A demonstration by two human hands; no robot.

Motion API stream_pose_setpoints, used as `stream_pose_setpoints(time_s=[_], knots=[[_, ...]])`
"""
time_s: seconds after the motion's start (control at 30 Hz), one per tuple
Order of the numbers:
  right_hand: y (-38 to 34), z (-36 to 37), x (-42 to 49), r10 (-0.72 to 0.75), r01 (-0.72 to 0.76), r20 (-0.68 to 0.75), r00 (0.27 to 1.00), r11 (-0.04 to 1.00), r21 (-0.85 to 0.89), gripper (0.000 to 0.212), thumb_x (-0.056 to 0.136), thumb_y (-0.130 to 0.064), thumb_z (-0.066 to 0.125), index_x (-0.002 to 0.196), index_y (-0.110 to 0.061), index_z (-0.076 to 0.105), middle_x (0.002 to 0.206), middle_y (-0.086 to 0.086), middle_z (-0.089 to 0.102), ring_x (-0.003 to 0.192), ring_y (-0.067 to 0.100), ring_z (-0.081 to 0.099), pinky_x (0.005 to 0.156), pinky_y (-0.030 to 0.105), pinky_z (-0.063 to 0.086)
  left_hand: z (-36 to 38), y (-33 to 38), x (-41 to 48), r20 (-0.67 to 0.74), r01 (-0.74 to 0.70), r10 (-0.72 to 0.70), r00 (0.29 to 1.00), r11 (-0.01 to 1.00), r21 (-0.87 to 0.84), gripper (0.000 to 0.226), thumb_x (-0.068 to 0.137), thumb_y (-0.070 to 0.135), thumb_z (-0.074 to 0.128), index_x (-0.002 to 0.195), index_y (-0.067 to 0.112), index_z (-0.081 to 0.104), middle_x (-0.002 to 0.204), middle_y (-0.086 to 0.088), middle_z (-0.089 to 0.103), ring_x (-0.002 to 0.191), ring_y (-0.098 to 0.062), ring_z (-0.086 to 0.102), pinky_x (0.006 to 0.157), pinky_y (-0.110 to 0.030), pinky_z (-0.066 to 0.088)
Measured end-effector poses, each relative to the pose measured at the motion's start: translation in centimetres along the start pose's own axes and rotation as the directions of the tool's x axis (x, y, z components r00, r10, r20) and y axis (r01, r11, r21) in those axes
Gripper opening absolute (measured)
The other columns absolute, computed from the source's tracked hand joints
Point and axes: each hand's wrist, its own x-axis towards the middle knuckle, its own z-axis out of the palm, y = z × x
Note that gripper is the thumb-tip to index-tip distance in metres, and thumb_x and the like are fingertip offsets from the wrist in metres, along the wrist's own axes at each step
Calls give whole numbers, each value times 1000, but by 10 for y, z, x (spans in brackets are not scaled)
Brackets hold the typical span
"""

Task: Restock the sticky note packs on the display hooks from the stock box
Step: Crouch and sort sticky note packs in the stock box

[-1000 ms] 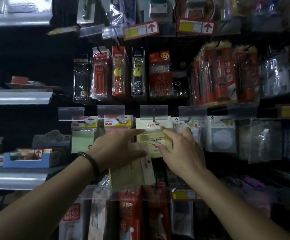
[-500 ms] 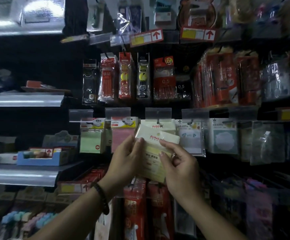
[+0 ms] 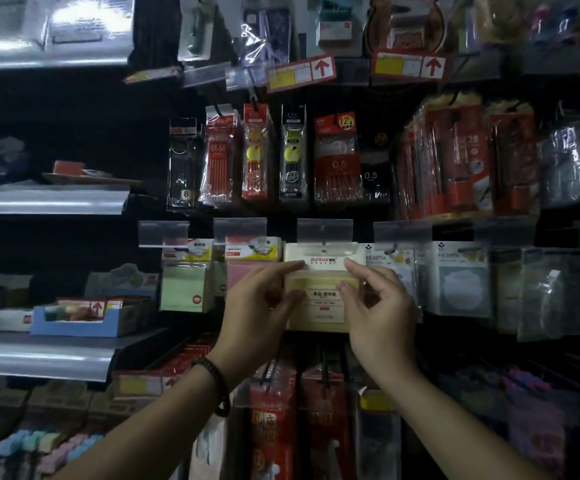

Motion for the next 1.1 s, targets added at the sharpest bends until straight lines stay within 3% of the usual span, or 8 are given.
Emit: stream_pose_setpoints(time_s=[0.27,0.43,0.6,0.77,0.83,0.97,1.1], knots=[[11,6,20,-81,82,15,997,989,-125,39,95,-14,78,133,-19,72,108,-11,62,98,0,61,84,8,50,10,-9,20,-6,-85,86,996,992,96,53,98,18,72,148,31,59,120,16,58,101,-3,62,90,-22,59],[14,6,26,-61,70,67,996,986,-154,40,99,-15,74,138,-20,69,107,-9,59,96,-2,59,83,6,47,13,-9,22,16,-104,103,995,984,144,57,99,16,72,152,28,54,111,19,51,92,1,56,81,-5,49],[12,5,28,-36,54,104,994,982,-182,40,100,-15,72,140,-20,68,110,-12,57,103,-7,58,85,2,45,13,-8,22,25,-78,74,997,981,178,57,101,19,70,154,29,52,109,19,48,91,0,55,78,-3,46],[8,8,33,-34,64,124,992,966,-252,40,101,-18,70,141,-17,66,109,-14,51,99,-4,56,83,0,44,13,-7,29,24,-35,30,999,973,229,56,102,22,69,155,25,52,117,9,50,93,-1,54,75,-6,42],[8,7,34,7,33,135,991,956,-293,40,102,-21,70,141,-19,66,110,-14,48,94,-1,56,78,0,44,13,-6,31,50,-23,10,999,966,257,56,101,22,69,155,26,52,121,7,50,93,-4,55,80,-8,42],[11,3,32,82,8,191,978,903,-430,46,101,-31,70,146,-30,61,114,-11,35,92,6,55,72,5,42,17,-3,31,92,13,-42,995,956,292,59,102,20,68,157,27,47,136,0,47,113,-19,57,94,-22,50],[6,0,27,144,64,305,942,811,-582,65,101,-35,69,159,-40,41,118,-7,29,108,11,46,85,20,51,14,-2,25,145,19,-73,987,940,342,60,99,23,70,151,36,43,136,1,41,111,-17,54,97,-30,58]])
